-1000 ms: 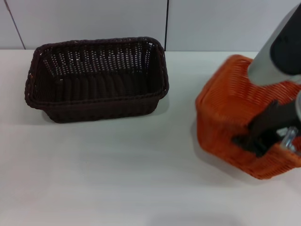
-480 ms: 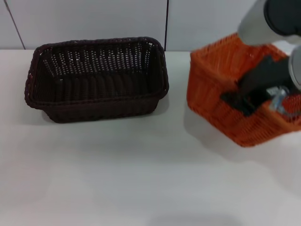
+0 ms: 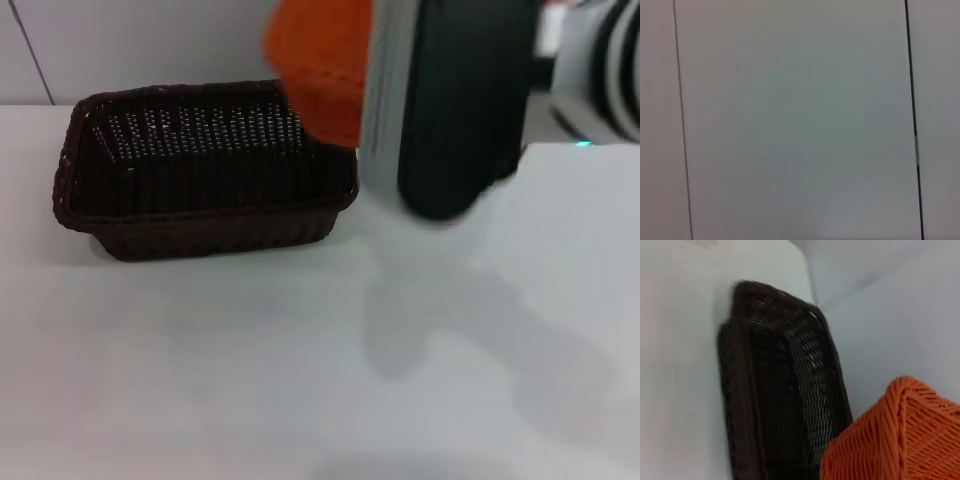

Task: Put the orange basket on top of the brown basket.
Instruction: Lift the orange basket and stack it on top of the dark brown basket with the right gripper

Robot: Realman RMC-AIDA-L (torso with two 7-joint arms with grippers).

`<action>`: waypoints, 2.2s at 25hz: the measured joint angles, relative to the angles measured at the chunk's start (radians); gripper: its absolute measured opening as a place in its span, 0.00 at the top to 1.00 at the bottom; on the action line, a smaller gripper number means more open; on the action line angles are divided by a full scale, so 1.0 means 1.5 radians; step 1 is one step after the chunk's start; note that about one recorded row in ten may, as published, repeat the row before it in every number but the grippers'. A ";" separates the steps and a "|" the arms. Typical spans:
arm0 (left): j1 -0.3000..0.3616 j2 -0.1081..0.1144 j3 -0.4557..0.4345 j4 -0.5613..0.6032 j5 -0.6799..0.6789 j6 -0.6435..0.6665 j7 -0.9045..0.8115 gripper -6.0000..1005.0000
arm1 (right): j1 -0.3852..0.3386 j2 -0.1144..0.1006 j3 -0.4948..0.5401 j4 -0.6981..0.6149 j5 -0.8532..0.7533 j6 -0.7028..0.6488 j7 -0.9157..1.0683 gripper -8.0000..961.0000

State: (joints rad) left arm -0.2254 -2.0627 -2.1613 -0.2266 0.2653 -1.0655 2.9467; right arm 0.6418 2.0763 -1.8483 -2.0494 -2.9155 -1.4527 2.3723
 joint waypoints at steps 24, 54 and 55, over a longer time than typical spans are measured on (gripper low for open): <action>-0.014 -0.008 -0.002 0.030 -0.023 -0.003 -0.004 0.16 | -0.109 -0.026 -0.126 0.237 -0.001 0.435 -0.673 0.82; -0.040 -0.008 0.001 0.058 -0.027 -0.004 -0.003 0.16 | -0.035 -0.042 -0.047 0.387 -0.002 0.569 -0.679 0.82; -0.040 -0.008 0.001 0.058 -0.027 -0.004 -0.003 0.16 | -0.032 -0.043 -0.047 0.398 -0.002 0.574 -0.679 0.82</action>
State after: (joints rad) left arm -0.2854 -2.0754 -2.1597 -0.1395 0.2254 -1.0708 2.9417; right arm 0.5934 2.0122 -1.9191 -1.4522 -2.9178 -0.5914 1.3537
